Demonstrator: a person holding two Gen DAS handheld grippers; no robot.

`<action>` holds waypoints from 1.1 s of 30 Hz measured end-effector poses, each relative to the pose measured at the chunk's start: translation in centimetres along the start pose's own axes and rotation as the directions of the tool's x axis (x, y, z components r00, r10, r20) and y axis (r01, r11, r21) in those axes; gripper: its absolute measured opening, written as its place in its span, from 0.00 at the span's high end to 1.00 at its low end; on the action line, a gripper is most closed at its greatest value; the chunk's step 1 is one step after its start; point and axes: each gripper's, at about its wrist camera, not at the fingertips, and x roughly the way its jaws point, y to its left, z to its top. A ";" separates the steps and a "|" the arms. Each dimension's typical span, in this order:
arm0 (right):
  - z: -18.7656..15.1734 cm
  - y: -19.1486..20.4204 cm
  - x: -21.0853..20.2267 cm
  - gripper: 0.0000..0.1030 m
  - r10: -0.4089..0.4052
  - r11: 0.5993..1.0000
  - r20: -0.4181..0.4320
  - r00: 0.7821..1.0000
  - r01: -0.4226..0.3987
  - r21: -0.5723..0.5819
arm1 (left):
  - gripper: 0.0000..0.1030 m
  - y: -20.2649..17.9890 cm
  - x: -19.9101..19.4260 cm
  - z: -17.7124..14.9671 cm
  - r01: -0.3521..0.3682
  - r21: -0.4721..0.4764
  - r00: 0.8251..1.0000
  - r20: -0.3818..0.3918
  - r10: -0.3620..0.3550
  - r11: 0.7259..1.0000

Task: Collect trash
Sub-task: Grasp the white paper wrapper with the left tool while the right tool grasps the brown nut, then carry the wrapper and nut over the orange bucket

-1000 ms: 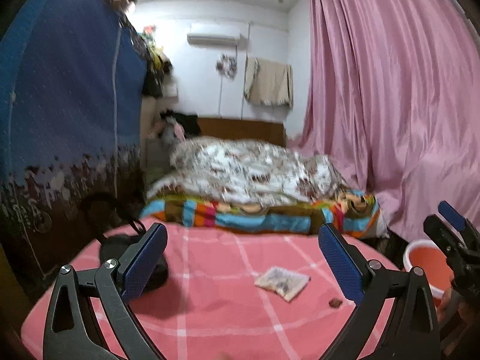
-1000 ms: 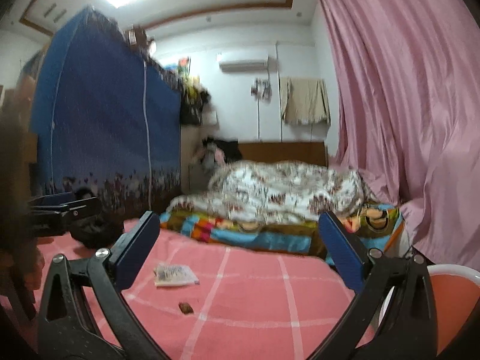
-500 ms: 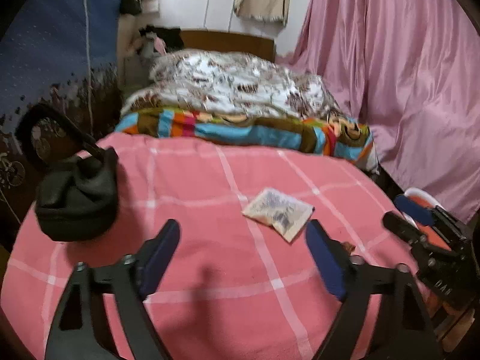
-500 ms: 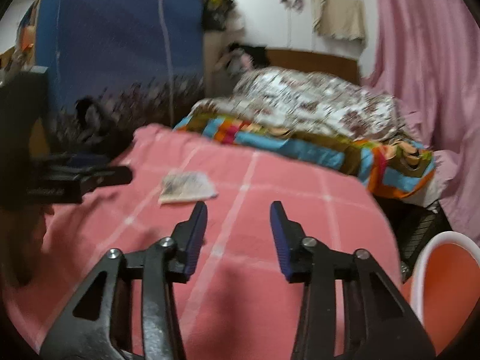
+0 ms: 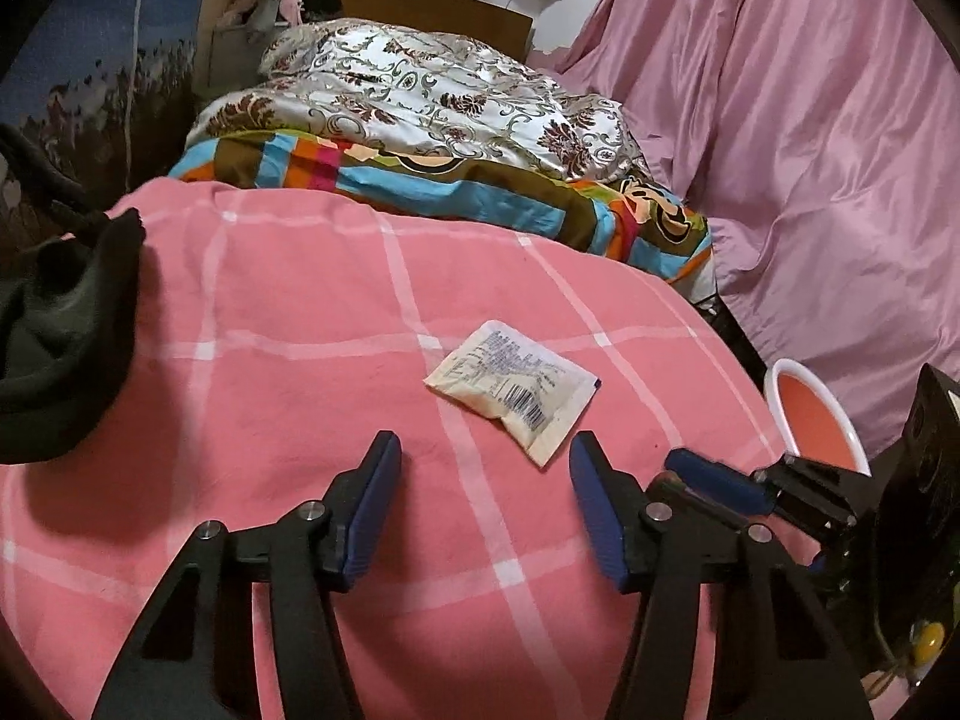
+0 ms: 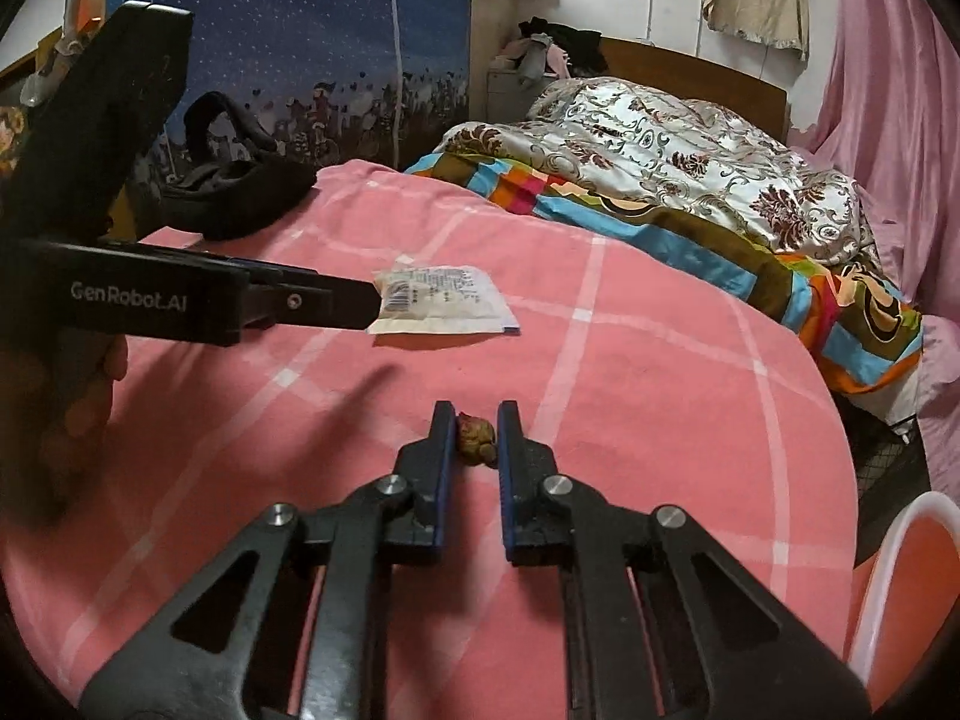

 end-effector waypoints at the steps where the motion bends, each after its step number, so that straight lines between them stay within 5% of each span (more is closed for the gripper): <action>1: 0.0 -0.1 0.0 0.58 -0.006 1.000 0.001 1.000 0.006 0.000 | 0.50 0.0 0.1 0.2 0.004 -0.006 1.000 -0.001 -0.004 1.000; 9: 0.3 -2.5 -0.6 0.58 -0.074 0.995 0.030 0.997 0.072 0.065 | 0.50 -0.4 1.7 1.4 -0.004 -0.069 1.000 0.002 0.005 0.998; 13: 0.3 -3.3 -1.0 0.58 -0.074 0.993 0.041 0.996 0.070 0.096 | 0.63 -0.5 2.5 1.9 -0.043 -0.114 0.999 -0.007 0.042 0.993; 21: -0.3 -4.2 -2.1 0.58 -0.082 0.988 0.063 0.995 0.073 0.134 | 0.82 -3.6 3.6 1.5 -0.201 0.044 0.979 -0.004 0.202 0.979; 27: -1.0 -4.9 -3.5 0.58 -0.086 0.982 0.106 0.991 0.066 0.179 | 0.86 -3.1 3.1 0.6 -0.116 0.001 0.993 0.014 0.116 0.993; 33: -1.5 -4.8 -5.5 0.58 -0.107 0.978 0.174 0.979 0.073 0.193 | 0.87 -5.1 0.8 0.2 -0.120 0.048 0.989 0.097 0.115 0.992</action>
